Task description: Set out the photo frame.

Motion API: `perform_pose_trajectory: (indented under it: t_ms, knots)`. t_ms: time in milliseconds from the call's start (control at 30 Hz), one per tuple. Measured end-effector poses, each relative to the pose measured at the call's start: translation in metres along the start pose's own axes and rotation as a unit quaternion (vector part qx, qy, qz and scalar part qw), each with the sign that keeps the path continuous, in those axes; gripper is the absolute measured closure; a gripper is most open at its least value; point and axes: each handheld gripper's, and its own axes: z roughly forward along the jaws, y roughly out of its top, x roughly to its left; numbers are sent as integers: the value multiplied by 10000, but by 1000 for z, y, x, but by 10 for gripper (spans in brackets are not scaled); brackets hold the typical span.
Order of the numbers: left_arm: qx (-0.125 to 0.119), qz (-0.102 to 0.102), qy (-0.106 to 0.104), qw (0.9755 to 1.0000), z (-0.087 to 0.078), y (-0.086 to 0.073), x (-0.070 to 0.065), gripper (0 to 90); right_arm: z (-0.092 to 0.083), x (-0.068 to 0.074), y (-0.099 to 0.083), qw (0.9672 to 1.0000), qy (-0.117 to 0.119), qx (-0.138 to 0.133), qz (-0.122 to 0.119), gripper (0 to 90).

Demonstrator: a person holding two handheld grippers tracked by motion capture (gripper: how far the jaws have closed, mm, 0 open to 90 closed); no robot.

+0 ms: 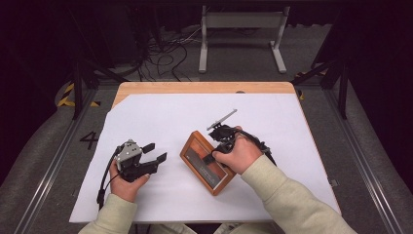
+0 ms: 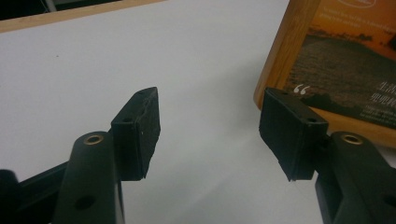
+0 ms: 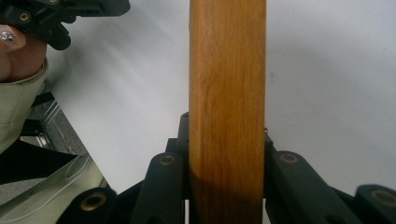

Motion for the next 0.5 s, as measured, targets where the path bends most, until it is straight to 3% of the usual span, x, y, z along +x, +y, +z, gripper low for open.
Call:
perform_pose_trajectory:
  t_ms: [167,200,233,267,333,367,433,500]
  knots:
    - [-8,-9,13,10000,0,0,0,389,-17,-4,6,9998,-11,-12,-220,742]
    - [-6,-9,13,10000,0,0,0,389,-29,-6,11,9989,-78,-3,-460,743]
    - [-6,-9,13,10000,0,0,0,389,-29,-6,11,9989,-78,-3,-460,743]
    - [-14,-21,22,10000,0,0,1,389,-37,-8,15,9970,-113,54,-758,743]
    - [-23,-25,22,10000,0,0,2,388,-44,-9,19,9946,-149,119,-1022,742]
    - [-23,-25,22,10000,0,0,2,388,-44,-9,19,9946,-149,119,-1022,742]
    - [-24,-24,23,10000,0,0,2,386,-51,-10,24,9886,-227,282,-1459,742]
    - [-33,-7,18,10000,0,0,2,385,-55,-9,26,9833,-298,420,-1744,742]
